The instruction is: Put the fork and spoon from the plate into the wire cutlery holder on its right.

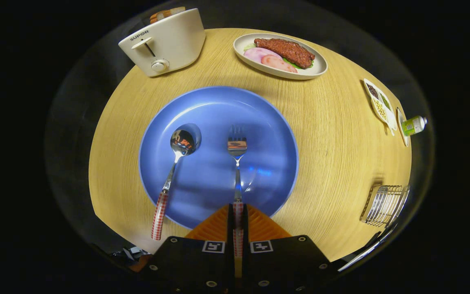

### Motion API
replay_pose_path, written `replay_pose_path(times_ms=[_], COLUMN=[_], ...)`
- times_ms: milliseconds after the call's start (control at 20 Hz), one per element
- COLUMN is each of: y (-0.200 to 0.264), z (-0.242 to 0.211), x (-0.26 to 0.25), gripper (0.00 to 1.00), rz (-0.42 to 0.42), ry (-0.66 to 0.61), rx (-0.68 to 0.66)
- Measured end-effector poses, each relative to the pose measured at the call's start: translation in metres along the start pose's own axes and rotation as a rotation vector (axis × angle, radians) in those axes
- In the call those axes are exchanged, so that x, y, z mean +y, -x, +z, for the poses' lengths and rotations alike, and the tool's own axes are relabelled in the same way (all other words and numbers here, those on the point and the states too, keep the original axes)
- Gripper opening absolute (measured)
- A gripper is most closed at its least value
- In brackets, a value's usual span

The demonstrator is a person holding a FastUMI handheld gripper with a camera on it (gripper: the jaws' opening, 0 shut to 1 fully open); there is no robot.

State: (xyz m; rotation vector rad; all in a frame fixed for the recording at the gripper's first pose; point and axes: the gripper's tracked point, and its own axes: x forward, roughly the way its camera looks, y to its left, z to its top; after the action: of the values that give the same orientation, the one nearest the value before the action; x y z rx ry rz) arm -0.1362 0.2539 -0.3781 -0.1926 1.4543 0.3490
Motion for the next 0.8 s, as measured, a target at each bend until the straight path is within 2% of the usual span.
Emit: replay_pose_path(times_ms=[350, 500, 800], y=[0.061, 0.087, 0.119], z=[0.013, 0.004, -0.024], x=[-0.048, -0.076, -0.152], gripper=[0.08, 0.08, 0.08], rz=[-0.001, 0.008, -0.034], ry=[0.031, -0.017, -0.102], rx=[-0.117, -0.133, -0.138])
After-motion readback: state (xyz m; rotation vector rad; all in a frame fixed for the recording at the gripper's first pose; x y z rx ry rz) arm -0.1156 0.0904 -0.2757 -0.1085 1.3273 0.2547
